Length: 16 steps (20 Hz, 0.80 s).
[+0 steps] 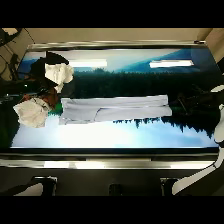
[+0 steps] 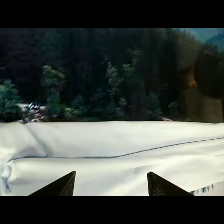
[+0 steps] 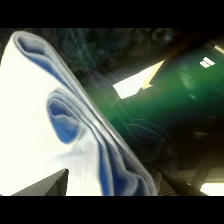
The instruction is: Fold the shirts.
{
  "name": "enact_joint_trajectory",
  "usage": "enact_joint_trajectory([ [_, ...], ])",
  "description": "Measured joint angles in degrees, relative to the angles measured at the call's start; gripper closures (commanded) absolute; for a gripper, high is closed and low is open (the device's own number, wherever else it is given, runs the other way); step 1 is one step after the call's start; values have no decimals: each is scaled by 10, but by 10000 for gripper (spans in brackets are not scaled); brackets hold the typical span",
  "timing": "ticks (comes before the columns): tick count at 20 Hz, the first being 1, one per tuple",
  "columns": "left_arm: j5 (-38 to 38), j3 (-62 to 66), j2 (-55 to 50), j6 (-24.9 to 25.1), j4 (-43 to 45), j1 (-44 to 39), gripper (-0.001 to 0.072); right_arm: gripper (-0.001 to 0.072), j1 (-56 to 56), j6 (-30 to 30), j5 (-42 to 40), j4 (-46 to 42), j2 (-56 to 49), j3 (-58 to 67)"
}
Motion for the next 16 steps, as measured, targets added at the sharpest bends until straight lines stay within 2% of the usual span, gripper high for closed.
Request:
enact_joint_trajectory([
  [2, 0, 2, 38, 0, -2, -18, 154, 48, 16, 3, 0, 23, -13, 0],
  [4, 0, 3, 68, 0, -3, -37, 155, 312, 35, 10, -24, 32, -21, 0],
  [6, 0, 3, 89, 0, -4, -55, 156, 528, 52, 14, -57, 33, -28, -2],
  [7, 1, 3, 94, 0, -3, -64, 157, 670, 60, 14, -76, 35, -29, -2],
  [10, 12, -17, 101, 0, -4, -104, 177, 669, 71, 9, -95, 35, -27, -2],
  [11, 23, -31, 101, 0, -4, -121, 266, 669, 73, -2, -97, 32, -22, -2],
  [12, 35, -47, 100, -2, -4, -139, 525, 669, 76, -14, -97, 24, -13, -3],
  [13, 54, -67, 97, -5, -3, -160, 678, 669, 76, -28, -87, 25, 1, -3],
  [16, 127, -116, 71, -42, -4, -232, 680, 670, 78, -64, -52, 32, 70, -2],
])
